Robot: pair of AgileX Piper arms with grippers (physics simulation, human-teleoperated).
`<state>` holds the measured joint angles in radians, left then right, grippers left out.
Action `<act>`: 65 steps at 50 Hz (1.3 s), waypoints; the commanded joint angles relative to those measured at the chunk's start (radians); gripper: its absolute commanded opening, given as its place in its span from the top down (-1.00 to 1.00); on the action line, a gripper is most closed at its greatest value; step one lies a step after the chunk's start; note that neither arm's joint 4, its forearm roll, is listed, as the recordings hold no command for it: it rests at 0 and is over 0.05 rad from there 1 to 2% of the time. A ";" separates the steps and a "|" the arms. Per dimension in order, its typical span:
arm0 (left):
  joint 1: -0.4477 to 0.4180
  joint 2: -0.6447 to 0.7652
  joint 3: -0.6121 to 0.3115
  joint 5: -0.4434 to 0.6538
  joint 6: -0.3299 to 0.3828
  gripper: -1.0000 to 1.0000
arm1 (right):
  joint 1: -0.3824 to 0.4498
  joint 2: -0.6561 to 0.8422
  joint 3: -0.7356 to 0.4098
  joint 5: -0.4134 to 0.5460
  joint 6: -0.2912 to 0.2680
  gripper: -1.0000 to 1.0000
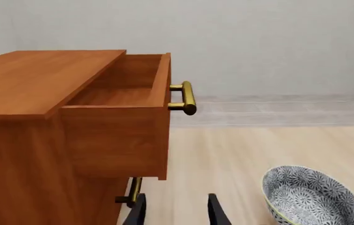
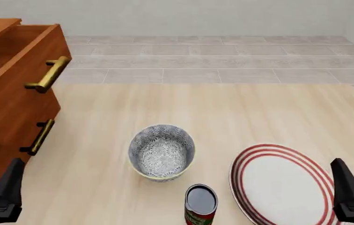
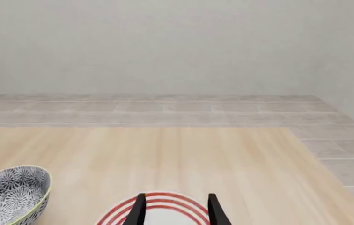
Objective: Put the ketchup in the top drawer of the cabinet.
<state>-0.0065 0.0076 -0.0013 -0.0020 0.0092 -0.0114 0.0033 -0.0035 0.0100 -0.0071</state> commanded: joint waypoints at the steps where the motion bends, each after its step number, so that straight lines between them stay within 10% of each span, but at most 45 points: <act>1: -0.012 -0.007 0.001 -0.043 0.108 -1.00 | -0.016 0.026 -0.002 -0.044 0.043 -1.00; 20: -0.244 0.017 -0.236 0.256 0.057 -1.00 | -0.019 0.077 0.003 -0.085 0.035 -1.00; 32: -0.392 0.075 -0.229 0.273 0.086 -1.00 | -0.026 0.007 0.003 -0.006 0.026 -1.00; 65: -0.809 0.928 -0.143 -0.463 0.168 -1.00 | -0.032 -0.003 0.003 -0.001 0.048 -1.00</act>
<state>-0.7103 0.7044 -0.1670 -0.2703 0.1605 -0.0408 0.0020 -0.0001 0.0063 0.0399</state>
